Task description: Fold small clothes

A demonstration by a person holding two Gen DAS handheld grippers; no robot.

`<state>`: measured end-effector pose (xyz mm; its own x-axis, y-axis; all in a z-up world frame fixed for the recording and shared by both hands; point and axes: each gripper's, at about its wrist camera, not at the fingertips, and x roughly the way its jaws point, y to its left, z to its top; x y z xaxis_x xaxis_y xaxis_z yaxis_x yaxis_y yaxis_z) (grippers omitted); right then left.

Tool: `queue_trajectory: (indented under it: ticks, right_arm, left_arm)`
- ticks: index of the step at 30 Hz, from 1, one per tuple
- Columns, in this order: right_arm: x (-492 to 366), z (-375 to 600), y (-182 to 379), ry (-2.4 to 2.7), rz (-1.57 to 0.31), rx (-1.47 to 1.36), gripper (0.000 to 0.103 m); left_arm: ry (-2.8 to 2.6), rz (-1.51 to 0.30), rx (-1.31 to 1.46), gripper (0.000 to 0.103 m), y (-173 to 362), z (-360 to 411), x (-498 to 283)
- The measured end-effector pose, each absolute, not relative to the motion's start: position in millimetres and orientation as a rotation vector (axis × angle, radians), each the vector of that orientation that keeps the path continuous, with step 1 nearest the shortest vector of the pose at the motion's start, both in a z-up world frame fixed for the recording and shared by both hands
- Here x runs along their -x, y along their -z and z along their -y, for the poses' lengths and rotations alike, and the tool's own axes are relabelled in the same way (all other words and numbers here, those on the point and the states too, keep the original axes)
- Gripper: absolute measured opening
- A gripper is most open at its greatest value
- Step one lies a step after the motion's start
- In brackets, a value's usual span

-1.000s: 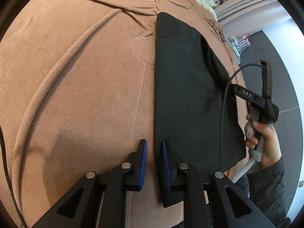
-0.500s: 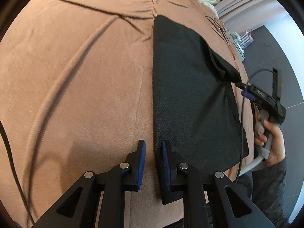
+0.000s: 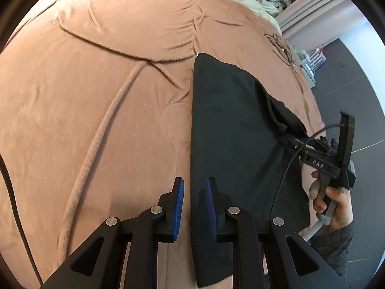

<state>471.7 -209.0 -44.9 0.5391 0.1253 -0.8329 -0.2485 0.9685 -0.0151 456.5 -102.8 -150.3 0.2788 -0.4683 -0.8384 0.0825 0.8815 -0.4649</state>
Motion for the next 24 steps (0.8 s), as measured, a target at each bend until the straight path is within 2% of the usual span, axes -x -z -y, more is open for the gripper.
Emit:
queue_trajectory:
  ticks: [12, 18, 24]
  right_arm:
    - [-531, 277, 54, -0.129, -0.954, -0.112, 0.077]
    - [-525, 321, 55, -0.328, -0.930, -0.413, 0.077]
    - [-531, 338, 70, -0.498, -0.956, -0.573, 0.077]
  left_arm:
    - [0.340, -1.242, 0.308, 0.021, 156, 130, -510]
    - [0.344, -1.221, 0.329, 0.021, 157, 129, -537]
    - [0.371, -1.223, 0.360, 0.021, 164, 131, -560]
